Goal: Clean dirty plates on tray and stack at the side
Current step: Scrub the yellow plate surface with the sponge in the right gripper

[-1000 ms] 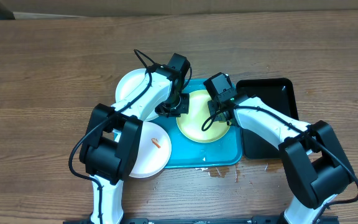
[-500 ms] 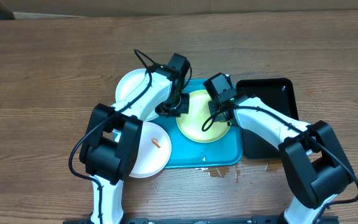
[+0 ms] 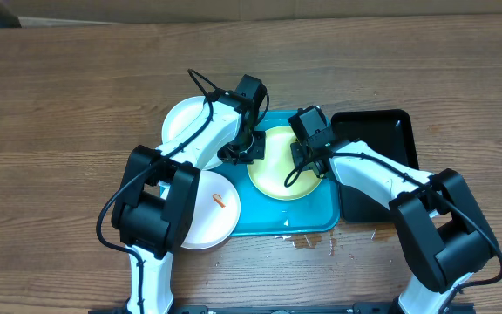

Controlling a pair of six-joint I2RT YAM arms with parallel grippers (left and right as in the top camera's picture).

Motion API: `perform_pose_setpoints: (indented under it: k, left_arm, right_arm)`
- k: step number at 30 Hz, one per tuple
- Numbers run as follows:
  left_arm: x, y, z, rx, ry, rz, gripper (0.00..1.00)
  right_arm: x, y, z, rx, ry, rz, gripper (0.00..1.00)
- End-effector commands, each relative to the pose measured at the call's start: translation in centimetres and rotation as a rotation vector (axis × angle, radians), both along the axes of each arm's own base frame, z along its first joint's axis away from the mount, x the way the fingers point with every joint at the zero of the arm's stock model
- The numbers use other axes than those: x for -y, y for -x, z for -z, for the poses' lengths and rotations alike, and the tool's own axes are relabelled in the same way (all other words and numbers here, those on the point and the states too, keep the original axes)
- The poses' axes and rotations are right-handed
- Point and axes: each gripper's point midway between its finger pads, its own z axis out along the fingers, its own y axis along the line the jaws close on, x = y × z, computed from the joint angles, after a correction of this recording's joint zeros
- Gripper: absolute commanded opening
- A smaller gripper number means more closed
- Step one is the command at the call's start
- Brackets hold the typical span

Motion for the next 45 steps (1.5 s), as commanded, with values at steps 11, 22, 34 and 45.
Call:
perform_pose_setpoints:
  k: [11,22,34,45]
  left_arm:
    - [-1.1,0.1,0.7,0.001,-0.064,-0.012,0.04]
    - [-1.1,0.1,0.7,0.001,-0.063,-0.012,0.04]
    - [-1.0,0.2,0.7,-0.001,-0.060,-0.011,0.04]
    - [-0.8,0.3,0.7,-0.007,-0.047,-0.010,0.04]
  right_arm:
    - [-1.3,3.1,1.8,-0.126,-0.080,-0.093,0.04]
    - [-2.5,3.9,1.8,-0.164,-0.149,-0.124,0.04]
    - [-3.3,4.3,1.7,-0.186,-0.192,-0.136,0.04]
    - [-6.7,1.8,-5.9,-0.266,-0.518,-0.219,0.04]
